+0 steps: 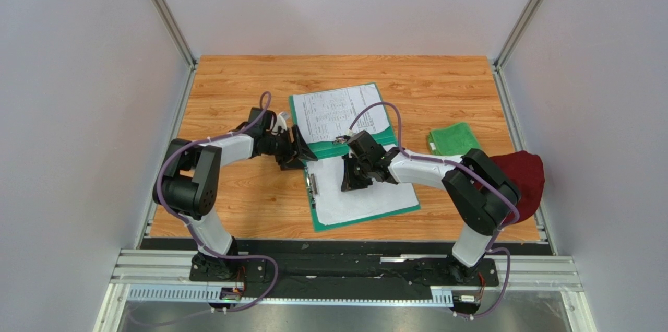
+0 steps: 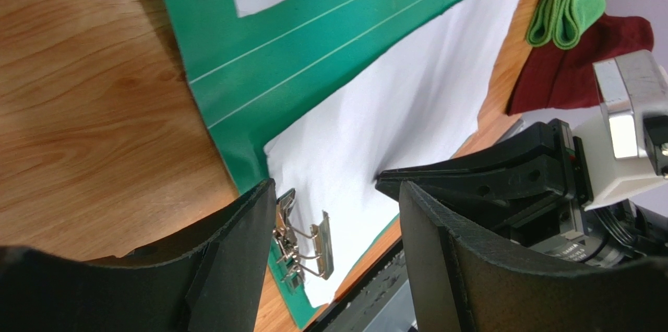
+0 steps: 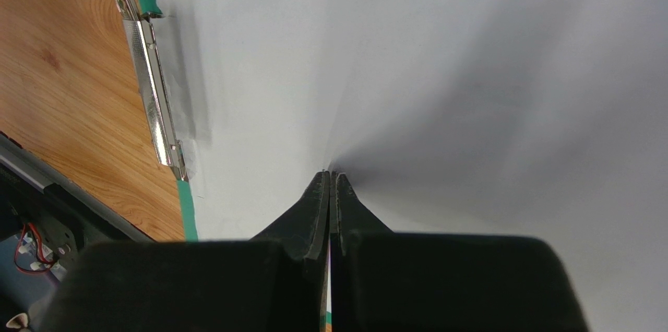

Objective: Put the files into the folder

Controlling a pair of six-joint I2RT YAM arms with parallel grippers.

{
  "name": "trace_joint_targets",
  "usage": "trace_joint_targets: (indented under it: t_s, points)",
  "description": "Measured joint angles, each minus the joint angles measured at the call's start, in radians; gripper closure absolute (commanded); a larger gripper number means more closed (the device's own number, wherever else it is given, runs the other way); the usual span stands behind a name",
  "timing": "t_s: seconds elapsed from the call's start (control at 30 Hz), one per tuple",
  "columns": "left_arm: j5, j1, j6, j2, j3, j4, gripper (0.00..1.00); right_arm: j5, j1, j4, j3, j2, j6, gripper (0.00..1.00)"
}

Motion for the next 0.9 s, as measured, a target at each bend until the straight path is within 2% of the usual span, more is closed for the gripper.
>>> trace_joint_targets:
  t_s: [0.23,0.47,0.7,0.9]
  points:
    - [0.064,-0.008,-0.045,0.000,-0.015,0.073,0.33,-0.003,0.000,0.004,-0.002,0.000,0.000,1.00]
    - [0.099,-0.009,-0.096,-0.033,-0.096,0.130,0.33,-0.010,0.000,0.011,-0.005,0.000,0.001,1.00]
    - [0.114,-0.029,-0.143,-0.186,-0.170,0.157,0.31,-0.031,0.000,0.048,-0.005,0.015,0.018,1.00]
    - [0.140,-0.100,-0.203,-0.354,-0.293,0.214,0.27,-0.038,0.000,0.060,-0.005,0.019,0.032,1.00]
